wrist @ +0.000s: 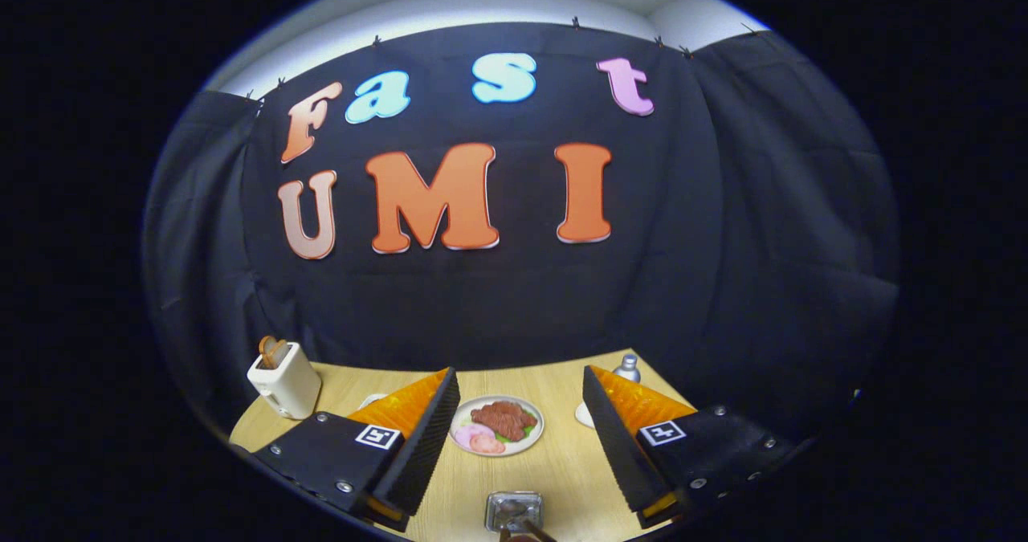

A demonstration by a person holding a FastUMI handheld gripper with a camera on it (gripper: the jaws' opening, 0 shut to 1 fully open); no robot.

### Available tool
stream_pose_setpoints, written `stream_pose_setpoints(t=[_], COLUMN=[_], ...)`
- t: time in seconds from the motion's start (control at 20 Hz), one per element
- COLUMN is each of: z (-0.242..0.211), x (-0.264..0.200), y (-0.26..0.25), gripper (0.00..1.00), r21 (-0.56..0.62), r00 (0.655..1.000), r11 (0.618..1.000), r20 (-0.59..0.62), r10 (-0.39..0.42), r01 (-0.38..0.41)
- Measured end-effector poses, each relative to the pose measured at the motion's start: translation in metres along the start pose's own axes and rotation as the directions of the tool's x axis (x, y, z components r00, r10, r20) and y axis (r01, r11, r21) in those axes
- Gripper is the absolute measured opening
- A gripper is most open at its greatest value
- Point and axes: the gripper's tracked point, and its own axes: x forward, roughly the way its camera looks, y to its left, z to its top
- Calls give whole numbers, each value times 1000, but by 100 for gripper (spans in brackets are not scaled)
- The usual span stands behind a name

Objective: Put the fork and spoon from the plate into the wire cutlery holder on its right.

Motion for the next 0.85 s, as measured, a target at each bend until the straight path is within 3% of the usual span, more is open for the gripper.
stream_pose_setpoints(t=[0.2, 0.5, 0.65, 0.85], z=[47, 101, 113, 110], x=[-12, -25, -34, -32], y=[6, 15, 23, 30], gripper=[97, 97, 97, 96], r21=[-24, -63, -68, -56], r00=[985, 926, 901, 901], r11=[1000, 998, 998, 998], r20=[173, 377, 433, 432], r10=[2, 3, 17, 27], r01=[3, 23, 14, -3])
